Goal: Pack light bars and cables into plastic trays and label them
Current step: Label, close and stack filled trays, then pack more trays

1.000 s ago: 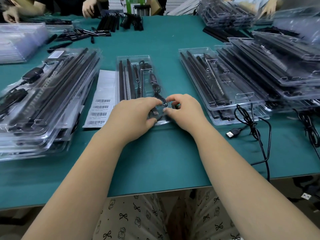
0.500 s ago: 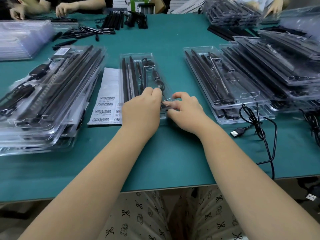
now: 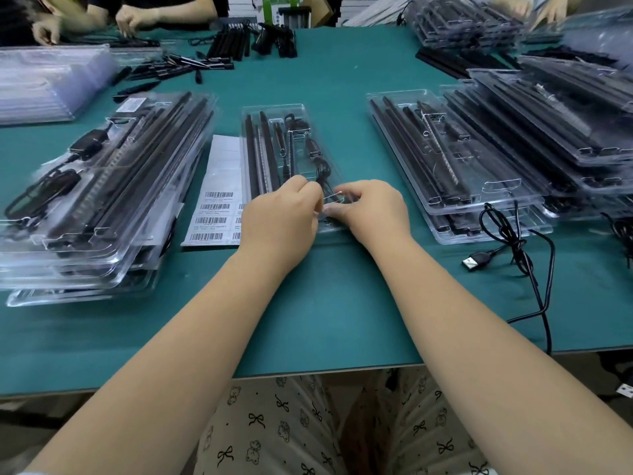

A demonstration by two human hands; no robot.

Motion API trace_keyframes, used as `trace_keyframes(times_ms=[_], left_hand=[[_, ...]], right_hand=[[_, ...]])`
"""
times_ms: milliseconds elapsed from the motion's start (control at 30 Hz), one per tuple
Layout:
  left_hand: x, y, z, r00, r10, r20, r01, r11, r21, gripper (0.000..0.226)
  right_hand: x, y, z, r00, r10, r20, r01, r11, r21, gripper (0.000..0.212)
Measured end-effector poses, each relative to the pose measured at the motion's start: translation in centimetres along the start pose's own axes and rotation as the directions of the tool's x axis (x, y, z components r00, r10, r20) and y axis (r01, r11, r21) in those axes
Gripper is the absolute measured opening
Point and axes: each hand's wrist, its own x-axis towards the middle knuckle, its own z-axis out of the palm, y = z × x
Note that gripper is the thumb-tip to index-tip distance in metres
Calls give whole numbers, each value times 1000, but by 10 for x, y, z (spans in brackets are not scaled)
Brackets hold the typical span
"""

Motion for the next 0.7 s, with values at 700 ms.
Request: trace_keyframes(times_ms=[700], left_hand=[[-6,-5,-16,960,121,252,-129,992,14,78]], right_hand=[[-5,6,-24,998,-50,34,38,955,294,37]])
